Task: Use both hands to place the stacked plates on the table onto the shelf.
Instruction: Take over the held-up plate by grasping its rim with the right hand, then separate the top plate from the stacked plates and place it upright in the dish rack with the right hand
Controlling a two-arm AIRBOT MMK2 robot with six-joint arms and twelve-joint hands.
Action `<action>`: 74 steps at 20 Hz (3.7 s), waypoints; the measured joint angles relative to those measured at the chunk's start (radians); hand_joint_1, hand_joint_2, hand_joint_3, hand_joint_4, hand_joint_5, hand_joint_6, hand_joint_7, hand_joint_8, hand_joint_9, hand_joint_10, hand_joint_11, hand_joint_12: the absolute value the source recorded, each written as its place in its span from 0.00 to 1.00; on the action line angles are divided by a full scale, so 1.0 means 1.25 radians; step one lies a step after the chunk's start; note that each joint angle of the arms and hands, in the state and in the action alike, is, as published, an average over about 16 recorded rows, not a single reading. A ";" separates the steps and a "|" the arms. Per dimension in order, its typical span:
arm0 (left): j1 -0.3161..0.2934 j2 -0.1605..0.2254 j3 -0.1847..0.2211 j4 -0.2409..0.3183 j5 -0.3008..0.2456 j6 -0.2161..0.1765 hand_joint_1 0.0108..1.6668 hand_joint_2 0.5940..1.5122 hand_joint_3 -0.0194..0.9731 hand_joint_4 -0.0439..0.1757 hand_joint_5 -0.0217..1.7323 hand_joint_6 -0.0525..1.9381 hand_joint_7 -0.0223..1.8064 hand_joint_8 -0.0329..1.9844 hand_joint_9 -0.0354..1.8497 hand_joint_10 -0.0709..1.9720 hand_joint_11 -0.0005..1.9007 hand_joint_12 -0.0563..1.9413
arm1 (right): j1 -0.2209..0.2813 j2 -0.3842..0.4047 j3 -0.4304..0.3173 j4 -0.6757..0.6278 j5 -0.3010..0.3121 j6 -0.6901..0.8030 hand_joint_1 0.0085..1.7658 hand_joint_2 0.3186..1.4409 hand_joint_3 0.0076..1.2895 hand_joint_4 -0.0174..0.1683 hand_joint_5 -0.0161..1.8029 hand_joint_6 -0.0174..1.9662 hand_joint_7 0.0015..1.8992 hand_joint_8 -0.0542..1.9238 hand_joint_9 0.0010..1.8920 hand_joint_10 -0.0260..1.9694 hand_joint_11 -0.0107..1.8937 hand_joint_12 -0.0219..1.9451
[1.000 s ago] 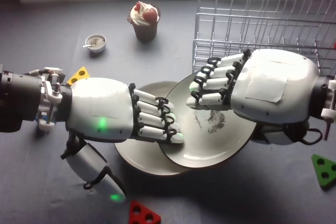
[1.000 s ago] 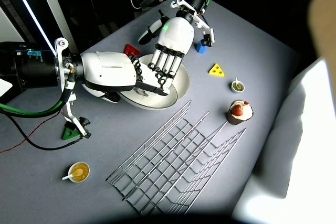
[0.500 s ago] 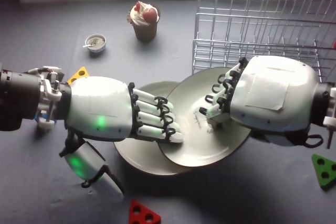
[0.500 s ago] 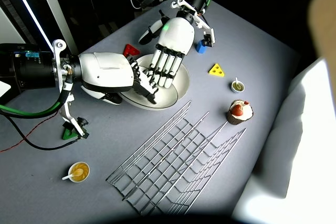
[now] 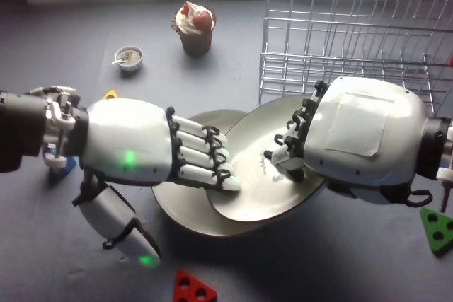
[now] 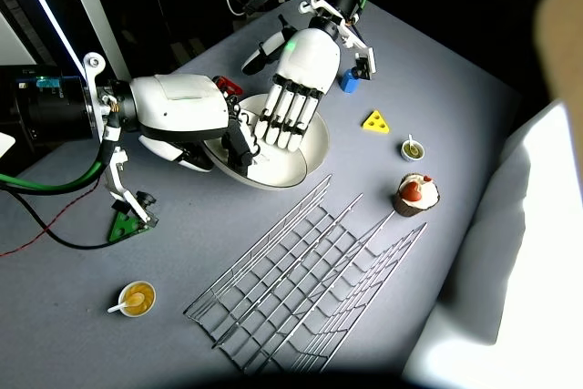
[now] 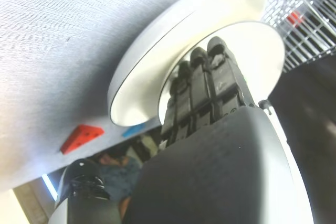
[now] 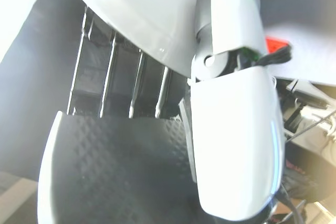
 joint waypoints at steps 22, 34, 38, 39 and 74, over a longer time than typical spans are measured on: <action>-0.022 0.191 0.001 -0.102 -0.134 -0.037 0.01 0.43 0.02 0.20 0.12 0.03 0.13 0.02 0.13 0.04 0.10 0.04 | 0.113 0.084 -0.109 0.153 -0.059 0.084 0.79 0.57 0.00 0.08 0.55 0.48 0.55 0.36 0.60 0.40 0.63 0.29; -0.008 0.200 0.035 -0.140 -0.154 -0.028 0.01 0.43 0.02 0.20 0.13 0.03 0.14 0.02 0.14 0.04 0.11 0.04 | 0.193 0.109 -0.060 0.169 -0.075 0.392 0.82 0.57 0.00 0.07 0.54 0.47 0.59 0.26 0.61 0.34 0.55 0.56; -0.016 0.194 0.046 -0.138 -0.154 -0.024 0.01 0.43 0.02 0.20 0.14 0.03 0.14 0.02 0.14 0.04 0.11 0.04 | 0.201 0.112 -0.022 0.138 -0.053 0.559 0.82 0.57 0.00 0.07 0.54 0.45 0.61 0.23 0.62 0.31 0.55 0.56; -0.019 0.193 0.047 -0.135 -0.154 -0.023 0.01 0.43 0.02 0.20 0.14 0.03 0.14 0.02 0.14 0.04 0.11 0.04 | 0.203 0.112 -0.012 0.129 -0.046 0.601 0.82 0.57 0.00 0.07 0.54 0.45 0.62 0.23 0.63 0.31 0.55 0.57; -0.021 0.211 -0.016 -0.075 -0.265 -0.113 0.02 0.44 0.02 0.20 0.14 0.03 0.14 0.02 0.14 0.04 0.12 0.04 | 0.242 0.126 0.241 0.018 0.044 1.265 0.84 0.57 0.00 0.05 0.52 0.41 0.58 0.33 0.63 0.30 0.51 0.72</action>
